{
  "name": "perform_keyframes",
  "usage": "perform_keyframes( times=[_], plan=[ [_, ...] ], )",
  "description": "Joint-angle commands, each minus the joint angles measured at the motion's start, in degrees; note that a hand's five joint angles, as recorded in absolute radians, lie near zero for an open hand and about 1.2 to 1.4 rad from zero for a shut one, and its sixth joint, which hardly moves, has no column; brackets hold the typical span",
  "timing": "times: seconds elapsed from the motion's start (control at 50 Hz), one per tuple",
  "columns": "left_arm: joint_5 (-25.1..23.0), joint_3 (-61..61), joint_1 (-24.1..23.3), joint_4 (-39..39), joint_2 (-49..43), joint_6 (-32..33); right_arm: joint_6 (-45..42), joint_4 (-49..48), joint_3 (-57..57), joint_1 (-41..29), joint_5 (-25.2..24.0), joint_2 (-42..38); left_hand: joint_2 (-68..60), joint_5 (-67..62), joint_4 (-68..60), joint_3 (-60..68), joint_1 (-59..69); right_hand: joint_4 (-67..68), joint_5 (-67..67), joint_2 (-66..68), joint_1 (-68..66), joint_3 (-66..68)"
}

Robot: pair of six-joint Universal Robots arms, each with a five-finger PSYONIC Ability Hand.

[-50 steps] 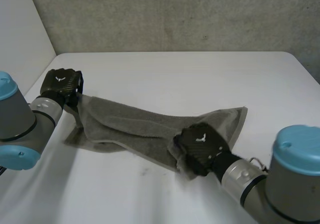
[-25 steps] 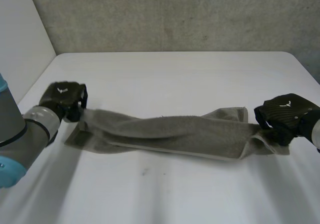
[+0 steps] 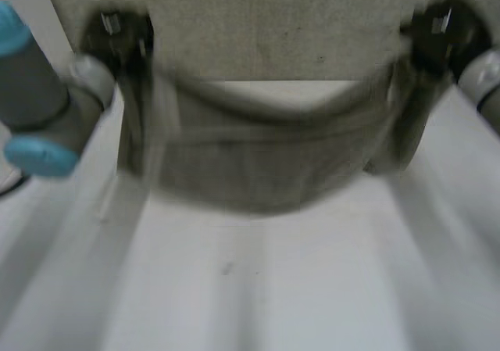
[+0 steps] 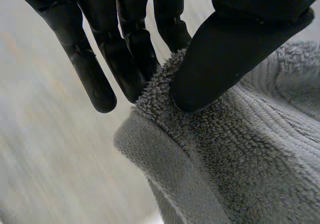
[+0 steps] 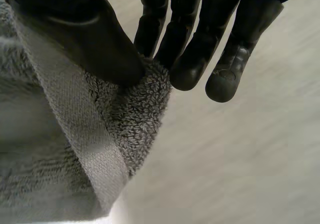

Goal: Fold the towel.

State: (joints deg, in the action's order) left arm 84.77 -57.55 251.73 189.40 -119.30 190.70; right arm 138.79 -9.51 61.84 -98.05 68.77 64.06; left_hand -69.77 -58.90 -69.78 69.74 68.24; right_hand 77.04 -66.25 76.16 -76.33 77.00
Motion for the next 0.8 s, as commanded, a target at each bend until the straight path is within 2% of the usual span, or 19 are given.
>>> perform_keyframes(
  times=[0.02, 0.1, 0.16, 0.22, 0.24, 0.28, 0.34, 0.42, 0.46, 0.54, 0.62, 0.64, 0.7, 0.8],
  plan=[
    [4.6, 14.92, 0.25, 6.25, 0.74, -9.36, 10.86, -16.4, -6.47, 0.14, 0.14, 3.08, -10.23, -11.1, -10.22, 10.26, 11.76, 2.96, -3.75, 3.84, -3.67, 3.0],
    [6.8, 10.21, 1.04, 3.8, 1.35, -11.4, 18.16, -15.19, -1.14, 0.23, -1.52, 5.11, -10.23, -11.1, -10.22, 10.26, 11.76, 2.96, -3.75, 3.84, -3.67, 3.0],
    [6.9, 6.66, 1.4, 2.56, 1.79, -11.31, 19.24, -14.83, 2.32, 0.23, -3.11, 5.46, -10.23, -11.1, -10.22, 10.26, 11.76, 2.96, -3.75, 3.84, -3.67, 3.0],
    [6.46, -6.21, 3.68, 2.11, 2.93, -10.96, 19.41, -13.87, 11.87, 0.49, -10.91, 6.34, -10.23, -11.1, -10.22, 10.26, 11.76, 2.96, -3.75, 3.84, -3.67, 3.0],
    [6.46, -6.26, 3.68, 2.12, 2.94, -10.96, 19.41, -13.87, 11.9, 0.49, -10.94, 6.34, -10.23, -11.1, -10.22, 10.26, 11.76, 2.96, -3.75, 3.84, -3.67, 3.0],
    [6.19, -13.52, 3.77, 2.82, 2.32, -10.96, 19.24, -12.03, 17.76, 1.63, -14.96, 5.3, -10.23, -11.1, -10.22, 10.26, 11.76, 2.96, -3.75, 3.84, -3.67, 3.0],
    [5.58, -19.94, 3.77, 4.13, 1.36, -10.79, 19.15, -9.66, 21.64, 2.24, -17.78, 2.23, -10.23, -11.1, -10.22, 10.26, 11.76, 2.96, -3.75, 3.84, -3.67, 3.0],
    [4.7, -24.71, 3.77, 5.9, -1.2, -10.52, 18.62, -6.57, 23.59, 3.13, -18.23, -1.92, -10.23, -11.1, -10.22, 10.26, 11.76, 2.96, -3.75, 3.84, -3.67, 3.0],
    [4.0, -27.16, 3.77, 6.42, -2.86, -9.47, 17.4, -2.11, 24.46, 4.61, -18.14, -4.54, -10.23, -11.1, -10.22, 10.26, 11.76, 2.96, -3.75, 3.84, -3.67, 3.0],
    [3.91, -28.14, 3.94, 5.73, -3.13, -7.11, 14.94, 4.29, 24.12, 5.32, -17.88, -5.52, -10.23, -11.1, -10.22, 10.26, 11.76, 2.96, -3.75, 3.84, -3.67, 3.0],
    [3.91, -31.12, 5.17, 2.31, 0.45, -4.46, 9.59, 14.67, 23.06, 7.68, -17.35, -3.51, -10.23, -11.1, -10.22, 10.26, 11.76, 2.96, -3.75, 3.84, -3.67, 3.0],
    [3.91, -31.13, 5.18, 2.29, 0.47, -4.46, 9.57, 14.7, 23.06, 7.7, -17.35, -3.5, -10.23, -11.1, -10.22, 10.26, 11.76, 2.96, -3.75, 3.84, -3.67, 3.0],
    [3.73, -32.8, 6.67, -0.96, 5.22, -4.37, 6.23, 21.98, 23.85, 10.33, -17.53, 1.58, -10.23, -11.1, -10.22, 10.26, 11.76, 2.96, -3.75, 3.84, -3.67, 3.0],
    [0.31, -34.91, 7.29, -6.31, 10.4, -4.28, 5.96, 25.76, 24.46, 12.61, -17.18, 3.97, -10.23, -11.1, -10.22, 10.26, 11.76, 2.96, -3.75, 3.84, -3.67, 3.0]
  ],
)
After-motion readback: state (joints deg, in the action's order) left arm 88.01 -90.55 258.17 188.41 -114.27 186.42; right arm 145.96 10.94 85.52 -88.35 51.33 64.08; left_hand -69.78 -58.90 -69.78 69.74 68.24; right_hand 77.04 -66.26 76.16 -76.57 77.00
